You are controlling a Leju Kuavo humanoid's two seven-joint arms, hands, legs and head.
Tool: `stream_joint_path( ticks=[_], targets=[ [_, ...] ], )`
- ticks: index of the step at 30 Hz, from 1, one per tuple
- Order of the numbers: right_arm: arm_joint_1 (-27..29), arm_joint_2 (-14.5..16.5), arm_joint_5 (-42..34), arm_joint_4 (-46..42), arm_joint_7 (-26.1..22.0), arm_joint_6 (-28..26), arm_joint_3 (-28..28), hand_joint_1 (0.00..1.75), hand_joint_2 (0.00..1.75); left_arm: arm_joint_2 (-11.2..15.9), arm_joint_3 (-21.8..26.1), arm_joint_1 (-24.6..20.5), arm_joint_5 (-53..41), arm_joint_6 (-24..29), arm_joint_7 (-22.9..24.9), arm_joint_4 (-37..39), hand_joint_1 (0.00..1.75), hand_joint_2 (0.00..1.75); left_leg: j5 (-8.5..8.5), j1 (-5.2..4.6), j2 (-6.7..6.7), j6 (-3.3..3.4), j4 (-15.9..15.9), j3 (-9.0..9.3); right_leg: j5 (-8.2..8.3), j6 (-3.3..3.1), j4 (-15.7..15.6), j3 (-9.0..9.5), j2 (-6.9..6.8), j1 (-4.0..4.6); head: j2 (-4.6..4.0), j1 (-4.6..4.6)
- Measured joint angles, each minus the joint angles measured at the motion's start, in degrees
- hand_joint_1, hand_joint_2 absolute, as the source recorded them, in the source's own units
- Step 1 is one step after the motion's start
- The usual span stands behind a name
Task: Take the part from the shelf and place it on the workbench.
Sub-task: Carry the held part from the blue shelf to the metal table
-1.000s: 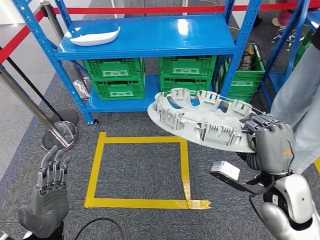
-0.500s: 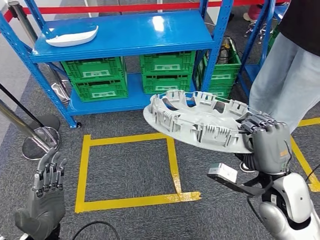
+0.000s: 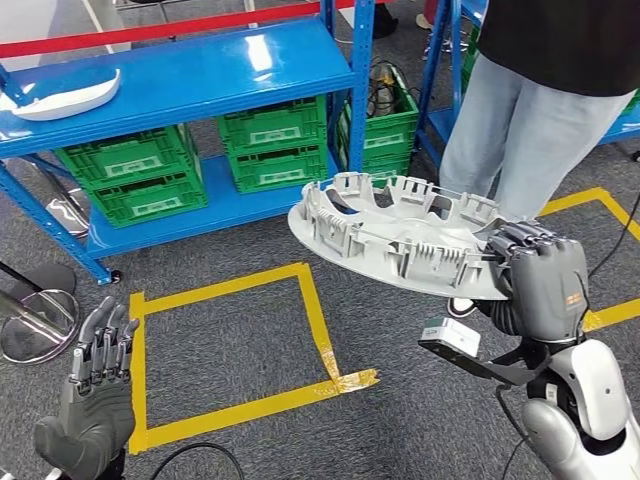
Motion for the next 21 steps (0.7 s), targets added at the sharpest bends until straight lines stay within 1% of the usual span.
stream_joint_path(
  ticks=[1, 2, 3, 4, 5, 6, 7, 8, 9, 10, 11, 12, 13, 14, 15, 16, 17, 18, 19, 20, 21],
  targets=[
    [-0.06, 0.01, 0.02, 0.00, 0.00, 0.15, 0.08, 1.75, 1.75, 0.00, 0.09, 0.10, 0.00, 0.05, 0.01, -0.04, 0.00, 0.00, -2.12, 0.14, -1.41, -0.23, 3.36, -1.35, 0.12, -0.20, 0.01, -0.14, 0.52, -0.03, 0.00, -0.03],
    [-0.09, 0.01, 0.04, 0.00, 0.00, 0.26, 0.19, 1.75, 1.75, -0.01, 0.19, 0.26, 0.00, 0.09, 0.01, -0.06, 0.00, 0.00, -4.17, 0.19, -2.17, -0.29, 7.38, -3.02, 0.23, -0.35, 0.01, -0.30, 1.10, 0.01, 0.00, -0.02],
    [-0.07, 0.01, 0.06, 0.00, 0.00, 0.29, 0.30, 1.75, 1.75, -0.01, 0.29, 0.44, -0.01, 0.09, 0.02, -0.05, 0.00, 0.00, -5.55, 0.20, -2.48, -0.26, 10.87, -4.47, 0.32, -0.46, 0.02, -0.44, 1.75, 0.07, 0.00, -0.01],
    [0.01, 0.01, 0.07, 0.00, 0.00, 0.27, 0.42, 1.75, 1.75, -0.01, 0.35, 0.63, -0.03, 0.08, 0.02, -0.05, 0.00, 0.00, -5.84, 0.19, -2.62, -0.12, 12.83, -5.23, 0.40, -0.53, 0.04, -0.54, 2.47, 0.16, 0.00, -0.01],
    [0.13, 0.00, 0.08, 0.00, 0.00, 0.23, 0.53, 1.75, 1.75, -0.01, 0.38, 0.78, -0.08, 0.03, 0.05, -0.05, 0.00, 0.00, -4.94, 0.16, -2.78, 0.15, 12.53, -4.99, 0.46, -0.55, 0.05, -0.58, 3.21, 0.26, 0.00, 0.00],
    [0.25, 0.00, 0.07, -0.01, 0.00, 0.16, 0.63, 1.75, 1.75, -0.01, 0.38, 0.87, -0.19, -0.03, 0.13, -0.05, 0.00, 0.00, -3.12, 0.12, -3.16, 0.54, 10.08, -3.79, 0.52, -0.54, 0.05, -0.56, 3.95, 0.36, 0.00, 0.00],
    [0.36, 0.00, 0.04, -0.01, 0.00, 0.10, 0.69, 1.75, 1.75, 0.01, 0.38, 0.91, -0.36, -0.12, 0.25, -0.05, 0.00, 0.00, -0.87, 0.07, -4.30, 1.08, 6.23, -2.01, 0.58, -0.51, 0.06, -0.53, 4.68, 0.43, 0.00, 0.01],
    [0.44, 0.00, -0.03, -0.02, 0.01, 0.03, 0.72, 1.75, 1.75, 0.04, 0.38, 0.94, -0.53, -0.20, 0.44, -0.06, 0.00, 0.00, 0.79, 0.11, -6.06, 1.68, 2.61, -0.33, 0.68, -0.38, 0.07, -0.61, 5.34, 0.49, 0.00, 0.08],
    [0.50, 0.00, -0.15, -0.02, 0.01, -0.07, 0.72, 1.75, 1.75, 0.07, 0.37, 1.00, -0.73, -0.26, 0.63, -0.07, 0.00, 0.00, 1.90, 0.13, -7.57, 2.13, -0.23, 0.91, 0.81, -0.19, 0.10, -0.80, 6.01, 0.40, 0.00, 0.09],
    [0.55, 0.00, -0.32, -0.03, 0.01, -0.20, 0.66, 1.75, 1.75, 0.10, 0.37, 1.05, -0.96, -0.29, 0.80, -0.07, 0.00, 0.00, 2.29, 0.10, -8.66, 2.46, -1.84, 1.56, 0.99, 0.10, 0.12, -1.11, 6.69, 0.21, 0.00, 0.07],
    [0.63, 0.00, -0.51, -0.05, -0.02, -0.33, 0.60, 1.75, 1.75, 0.14, 0.36, 1.09, -1.15, -0.25, 0.93, -0.08, 0.00, 0.00, 2.10, 0.06, -8.80, 2.62, -2.36, 1.73, 1.23, 0.47, 0.11, -1.49, 7.39, 0.03, 0.00, 0.00],
    [0.74, -0.03, -0.74, -0.08, -0.09, -0.43, 0.46, 1.75, 1.75, 0.15, 0.35, 1.10, -1.45, -0.15, 0.98, -0.09, 0.00, 0.00, 2.13, 0.05, -8.06, 2.60, -2.88, 1.79, 1.50, 0.88, 0.04, -1.86, 8.12, -0.09, 0.00, -0.10],
    [0.94, -0.09, -0.95, -0.11, -0.19, -0.53, 0.29, 1.75, 1.75, 0.18, 0.32, 1.02, -1.79, 0.00, 1.02, -0.12, 0.00, 0.00, 2.19, 0.15, -7.19, 2.56, -3.41, 1.89, 1.48, 1.19, 0.18, -2.39, 7.87, -0.07, 0.00, -0.13],
    [1.09, -0.19, -1.11, -0.15, -0.31, -0.59, 0.14, 1.75, 1.75, 0.20, 0.30, 0.99, -2.08, 0.18, 1.02, -0.15, 0.00, 0.00, 2.32, 0.30, -6.34, 2.55, -3.97, 2.03, 0.92, 1.49, 0.91, -3.05, 6.63, 0.06, 0.00, 0.01],
    [1.19, -0.29, -1.25, -0.18, -0.39, -0.67, 0.00, 1.75, 1.75, 0.21, 0.28, 0.98, -2.34, 0.33, 1.02, -0.19, 0.00, 0.00, 2.51, 0.48, -5.45, 2.54, -4.40, 2.12, -0.25, 1.81, 2.66, -4.07, 4.86, 0.19, 0.00, 0.22],
    [1.30, -0.36, -1.32, -0.19, -0.45, -0.73, -0.07, 1.75, 1.75, 0.24, 0.27, 1.02, -2.47, 0.41, 1.02, -0.21, 0.00, 0.00, 2.62, 0.51, -4.57, 2.55, -4.59, 2.16, -2.03, 2.07, 5.66, -5.54, 2.80, 0.19, 0.00, 0.38],
    [1.30, -0.41, -1.35, -0.20, -0.48, -0.79, -0.09, 1.75, 1.75, 0.25, 0.28, 1.11, -2.51, 0.46, 1.02, -0.21, 0.00, 0.00, 2.62, 0.47, -3.74, 2.64, -4.58, 2.13, -3.96, 2.46, 9.46, -7.21, 1.50, 0.14, 0.00, 0.55],
    [1.34, -0.42, -1.37, -0.19, -0.49, -0.84, -0.10, 1.75, 1.75, 0.27, 0.28, 1.15, -2.53, 0.46, 1.02, -0.21, 0.00, 0.00, 2.60, 0.44, -2.85, 2.64, -4.53, 2.08, -5.43, 2.79, 13.10, -8.78, 0.99, 0.04, 0.00, 0.56],
    [1.41, -0.42, -1.37, -0.19, -0.50, -0.87, -0.11, 1.75, 1.75, 0.28, 0.27, 1.18, -2.54, 0.46, 1.02, -0.21, 0.00, 0.00, 2.56, 0.42, -1.97, 2.61, -4.47, 2.04, -6.10, 3.05, 15.47, -9.73, 0.78, -0.06, 0.00, 0.56],
    [1.48, -0.42, -1.37, -0.18, -0.51, -0.90, -0.13, 1.75, 1.75, 0.29, 0.27, 1.17, -2.55, 0.47, 1.02, -0.20, 0.00, 0.00, 2.49, 0.42, -1.12, 2.54, -4.42, 2.04, -5.67, 3.25, 15.60, -9.53, 0.61, -0.12, 0.00, 0.58],
    [1.54, -0.42, -1.37, -0.17, -0.50, -0.90, -0.15, 1.75, 1.75, 0.30, 0.27, 1.16, -2.56, 0.47, 1.02, -0.20, 0.00, 0.00, 2.40, 0.44, -0.35, 2.40, -4.34, 2.07, -4.32, 3.36, 13.43, -8.14, 0.27, -0.17, 0.00, 0.58]
  ],
)
